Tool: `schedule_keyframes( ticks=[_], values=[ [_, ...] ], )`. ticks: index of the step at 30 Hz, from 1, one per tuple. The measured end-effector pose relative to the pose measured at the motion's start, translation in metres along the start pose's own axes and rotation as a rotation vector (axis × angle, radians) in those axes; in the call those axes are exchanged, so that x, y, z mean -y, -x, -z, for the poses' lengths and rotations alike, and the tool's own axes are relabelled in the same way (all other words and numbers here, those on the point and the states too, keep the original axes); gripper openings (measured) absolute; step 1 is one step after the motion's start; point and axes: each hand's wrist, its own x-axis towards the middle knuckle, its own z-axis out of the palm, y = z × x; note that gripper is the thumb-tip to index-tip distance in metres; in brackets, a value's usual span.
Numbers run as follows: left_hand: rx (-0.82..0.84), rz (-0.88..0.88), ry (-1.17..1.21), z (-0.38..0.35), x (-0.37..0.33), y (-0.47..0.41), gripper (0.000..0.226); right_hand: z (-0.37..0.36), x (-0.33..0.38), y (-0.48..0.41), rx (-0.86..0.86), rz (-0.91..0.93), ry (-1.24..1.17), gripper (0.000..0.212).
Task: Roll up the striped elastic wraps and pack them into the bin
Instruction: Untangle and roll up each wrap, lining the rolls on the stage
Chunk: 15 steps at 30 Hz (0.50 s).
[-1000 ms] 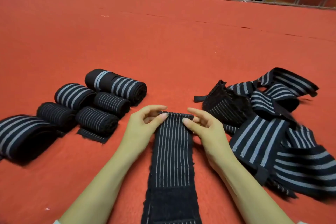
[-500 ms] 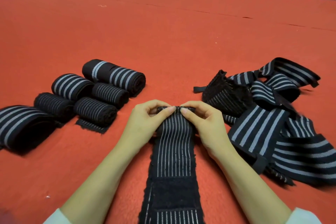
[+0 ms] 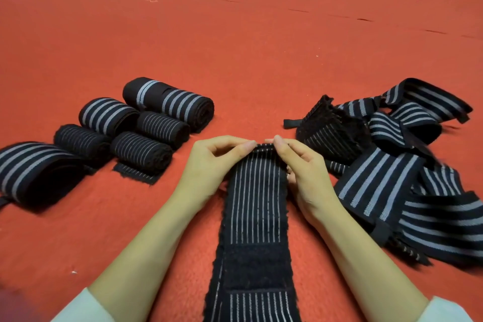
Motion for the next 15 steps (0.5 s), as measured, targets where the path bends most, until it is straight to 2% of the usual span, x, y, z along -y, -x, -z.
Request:
schedule_keyframes(
  ticks=[2,4,8,11,15],
  values=[
    [0.002,-0.009,-0.023,0.0000,-0.0007,0.0006,0.013,0.0002,-0.0002,0.0003,-0.009,0.012,0.033,0.019],
    [0.007,-0.005,-0.049,0.0006,0.0003,0.0004,0.018,0.0006,-0.0010,0.0003,-0.016,0.021,0.055,0.010],
    [0.044,0.091,-0.023,0.0026,0.0050,-0.0022,0.034,0.0007,-0.0010,0.0014,0.008,0.027,0.047,0.020],
    [0.059,0.078,-0.001,0.0029,0.0062,-0.0041,0.018,0.0016,-0.0018,0.0009,0.003,0.020,0.037,0.023],
    [0.019,0.003,-0.033,0.0041,0.0069,-0.0043,0.014,0.0013,-0.0028,-0.0006,0.006,-0.048,-0.002,0.021]
  ],
)
